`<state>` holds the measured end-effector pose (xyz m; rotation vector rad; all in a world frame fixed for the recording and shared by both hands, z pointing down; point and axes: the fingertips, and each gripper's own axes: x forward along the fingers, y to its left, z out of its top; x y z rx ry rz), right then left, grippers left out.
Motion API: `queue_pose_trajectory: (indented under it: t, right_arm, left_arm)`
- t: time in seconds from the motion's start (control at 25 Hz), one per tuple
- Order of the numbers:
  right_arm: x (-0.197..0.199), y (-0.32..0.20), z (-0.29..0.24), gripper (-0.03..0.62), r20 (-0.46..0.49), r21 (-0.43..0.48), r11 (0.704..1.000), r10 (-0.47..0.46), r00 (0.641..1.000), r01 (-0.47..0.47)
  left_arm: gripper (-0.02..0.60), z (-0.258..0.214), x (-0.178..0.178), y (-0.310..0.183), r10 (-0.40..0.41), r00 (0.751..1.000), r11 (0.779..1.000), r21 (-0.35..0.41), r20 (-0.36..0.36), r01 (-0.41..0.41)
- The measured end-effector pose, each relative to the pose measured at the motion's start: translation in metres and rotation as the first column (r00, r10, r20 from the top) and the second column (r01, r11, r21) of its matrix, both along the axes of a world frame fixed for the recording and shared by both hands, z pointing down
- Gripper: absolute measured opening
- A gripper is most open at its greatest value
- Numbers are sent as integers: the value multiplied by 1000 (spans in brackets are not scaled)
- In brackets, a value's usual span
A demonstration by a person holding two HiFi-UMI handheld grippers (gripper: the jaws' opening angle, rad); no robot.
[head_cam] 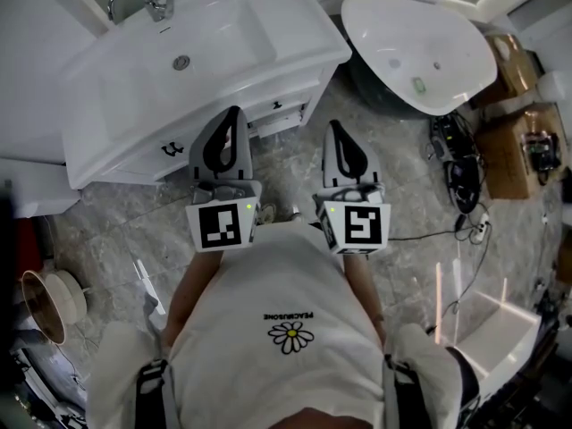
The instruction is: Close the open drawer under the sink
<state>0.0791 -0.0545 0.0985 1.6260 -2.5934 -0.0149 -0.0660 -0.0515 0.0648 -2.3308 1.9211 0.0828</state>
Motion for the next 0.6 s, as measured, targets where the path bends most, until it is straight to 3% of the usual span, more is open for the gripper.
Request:
queue_pose_trajectory:
  t: [0.2,0.6]
  right_arm:
    - [5,1,8,31,1,-48,999,15,1000,-15]
    - [0,3,9,31,-10,-48,999,-5,1000,5]
  left_arm:
    - [15,0,1,2,-7,1000,1000,1,4,7]
    - [15,1,-6,4,-27,1000,1000,1,-4,27]
